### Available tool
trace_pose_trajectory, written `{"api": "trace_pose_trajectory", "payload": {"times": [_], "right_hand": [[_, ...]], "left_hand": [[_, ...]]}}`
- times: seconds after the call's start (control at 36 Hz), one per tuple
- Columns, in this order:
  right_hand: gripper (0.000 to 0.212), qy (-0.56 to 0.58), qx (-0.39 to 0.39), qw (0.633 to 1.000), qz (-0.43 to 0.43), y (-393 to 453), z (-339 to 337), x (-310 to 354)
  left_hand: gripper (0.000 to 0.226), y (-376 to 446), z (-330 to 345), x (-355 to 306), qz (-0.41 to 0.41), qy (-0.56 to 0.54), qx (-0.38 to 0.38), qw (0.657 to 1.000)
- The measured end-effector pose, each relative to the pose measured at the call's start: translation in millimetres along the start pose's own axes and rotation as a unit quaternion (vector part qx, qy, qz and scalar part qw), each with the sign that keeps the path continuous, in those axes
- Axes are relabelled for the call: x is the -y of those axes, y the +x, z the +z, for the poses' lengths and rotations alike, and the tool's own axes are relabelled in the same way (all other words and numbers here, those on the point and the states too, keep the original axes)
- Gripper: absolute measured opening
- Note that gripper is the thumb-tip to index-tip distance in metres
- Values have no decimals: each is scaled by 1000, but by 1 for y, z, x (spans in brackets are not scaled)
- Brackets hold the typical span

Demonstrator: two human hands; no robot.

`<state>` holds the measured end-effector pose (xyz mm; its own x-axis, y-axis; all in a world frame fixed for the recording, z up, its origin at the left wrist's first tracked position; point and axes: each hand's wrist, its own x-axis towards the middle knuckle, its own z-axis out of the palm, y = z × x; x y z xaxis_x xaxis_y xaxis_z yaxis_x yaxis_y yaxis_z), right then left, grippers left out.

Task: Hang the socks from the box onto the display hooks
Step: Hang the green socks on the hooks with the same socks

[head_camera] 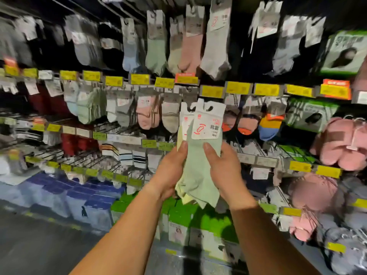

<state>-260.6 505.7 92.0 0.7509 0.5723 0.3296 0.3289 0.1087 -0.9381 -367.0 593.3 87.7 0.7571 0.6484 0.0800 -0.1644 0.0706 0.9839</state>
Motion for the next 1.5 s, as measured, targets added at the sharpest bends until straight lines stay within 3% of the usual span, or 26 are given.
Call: {"api": "trace_pose_trajectory", "payload": {"times": [0.08, 0.22, 0.36, 0.5, 0.61, 0.69, 0.83, 1.0, 1.08, 1.17, 1.31, 1.5], "right_hand": [[22, -7, 8, 1000, -14, 30, 33, 3], [46, -43, 33, 998, -33, 76, 89, 10], [31, -103, 69, 991, -49, 124, 137, 26], [32, -70, 24, 996, -49, 150, 194, 42], [35, -108, -10, 990, -89, 171, 232, 56], [20, -107, -38, 990, -88, 181, 259, 69], [28, -75, -75, 992, -74, 194, 298, 87], [28, -71, -99, 990, -72, 216, 315, 103], [43, -84, -115, 986, -84, 228, 317, 114], [55, -82, -113, 986, -86, 242, 314, 123], [28, -48, -89, 991, -91, 264, 303, 143], [18, 78, -68, 992, -75, 301, 295, 178]], "left_hand": [[42, 28, -32, -16, 21, 40, 4, 999], [24, 72, -81, -41, 78, 93, 8, 993], [29, 116, -136, -59, 102, 84, -16, 991], [40, 152, -185, -76, 120, 79, -14, 990], [35, 177, -222, -94, 156, 90, 7, 984], [34, 198, -250, -107, 129, 39, 37, 990], [40, 223, -292, -131, 132, 37, 76, 988], [45, 248, -312, -151, 130, 59, 114, 983], [30, 257, -313, -163, 187, 85, 104, 973], [33, 269, -315, -171, 169, 72, 92, 979], [34, 282, -314, -179, 157, 57, 94, 981], [33, 302, -310, -181, 128, -3, 63, 990]]}}
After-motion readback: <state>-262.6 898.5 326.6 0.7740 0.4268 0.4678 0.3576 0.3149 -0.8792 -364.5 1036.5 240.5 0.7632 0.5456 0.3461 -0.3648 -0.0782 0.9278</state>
